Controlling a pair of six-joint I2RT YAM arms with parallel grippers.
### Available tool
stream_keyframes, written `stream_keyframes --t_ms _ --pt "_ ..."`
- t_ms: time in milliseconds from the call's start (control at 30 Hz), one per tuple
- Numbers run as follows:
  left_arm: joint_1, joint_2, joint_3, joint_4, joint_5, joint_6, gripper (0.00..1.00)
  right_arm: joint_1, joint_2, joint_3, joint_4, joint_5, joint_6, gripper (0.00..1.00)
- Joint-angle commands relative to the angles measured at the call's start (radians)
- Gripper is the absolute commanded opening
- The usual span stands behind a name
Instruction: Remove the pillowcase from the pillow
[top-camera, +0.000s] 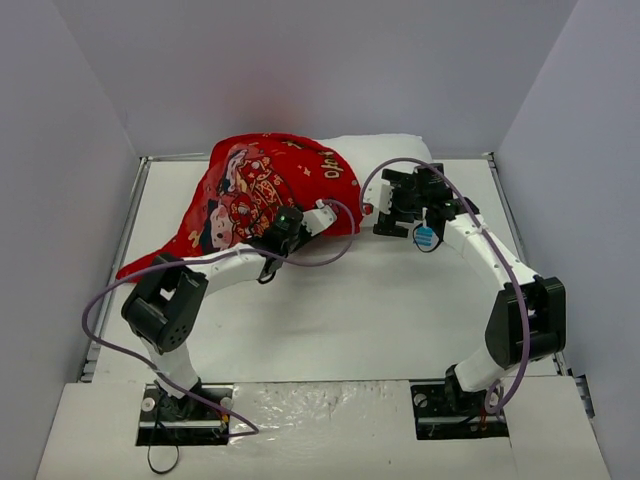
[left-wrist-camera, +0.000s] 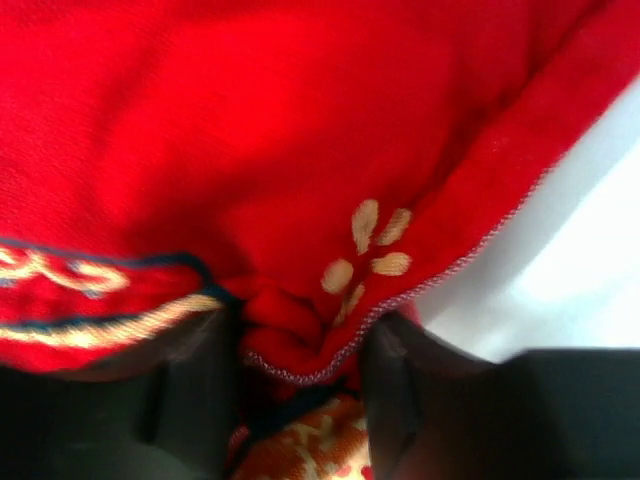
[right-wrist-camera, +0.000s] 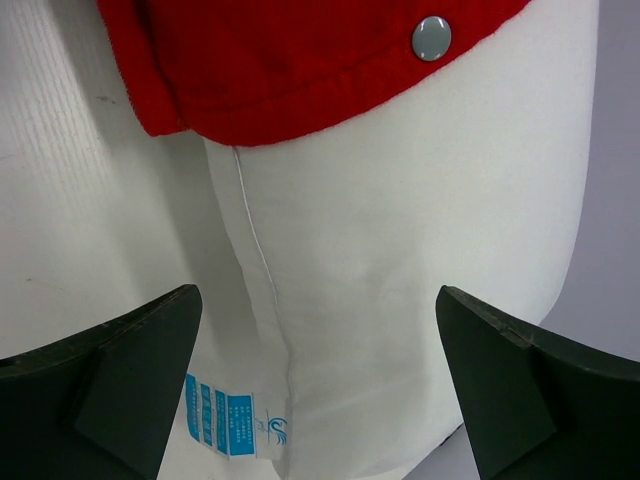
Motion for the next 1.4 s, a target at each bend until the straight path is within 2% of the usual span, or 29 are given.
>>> stream_keyframes --t_ms 0,33,100,233,367,533,667,767,900,1100,1133,1233,1267,1333,1367 --pt "0.027 0.017 0.08 -0.022 -0.028 0.035 0.3 0.003 -0.043 0.015 -0.009 -0.01 0.019 1.0" --pt "0.032 0.019 0.088 -0.022 -0.042 0.035 0.17 0.002 -0.043 0.015 -0.012 -0.011 0.005 1.0" --pt "0.033 0.011 0.097 -0.028 -0.041 0.033 0.03 0.001 -0.043 0.02 -0.076 -0.048 -0.059 1.0" --pt "0.032 -0.05 0.067 -0.033 -0.004 -0.014 0.02 0.001 -0.055 0.009 -0.176 -0.114 -0.269 1.0" --pt "0.033 -0.222 -0.029 -0.002 0.054 -0.096 0.02 0.012 -0.026 0.029 -0.175 -0.096 -0.292 1.0" --pt "0.036 -0.398 -0.136 -0.008 0.076 -0.183 0.02 0.066 0.043 0.069 -0.114 0.018 -0.2 1.0" --pt "0.038 -0.477 -0.156 -0.035 0.083 -0.232 0.02 0.144 0.086 0.02 0.091 0.193 -0.116 1.0" --pt "0.042 -0.527 -0.161 -0.056 0.08 -0.254 0.02 0.173 0.111 0.017 0.208 0.265 -0.055 1.0" --pt "0.059 -0.596 -0.159 -0.087 0.064 -0.271 0.02 0.167 0.114 0.069 0.216 0.231 0.021 1.0" --pt "0.098 -0.714 -0.122 -0.156 0.074 -0.309 0.02 0.178 0.068 0.052 0.156 0.121 -0.005 0.97" --pt "0.102 -0.722 -0.119 -0.163 0.08 -0.315 0.02 0.179 0.071 0.051 0.156 0.124 -0.005 0.95" --pt "0.113 -0.739 -0.112 -0.186 0.1 -0.332 0.02 0.181 0.118 0.087 0.152 0.138 0.034 0.81" --pt "0.115 -0.741 -0.109 -0.191 0.105 -0.341 0.02 0.181 0.155 0.121 0.144 0.141 0.063 0.72" --pt "0.121 -0.751 -0.112 -0.196 0.108 -0.355 0.02 0.181 0.213 0.159 0.098 0.142 0.099 0.62" --pt "0.128 -0.754 -0.112 -0.196 0.117 -0.364 0.02 0.181 0.23 0.181 0.084 0.142 0.129 0.49"
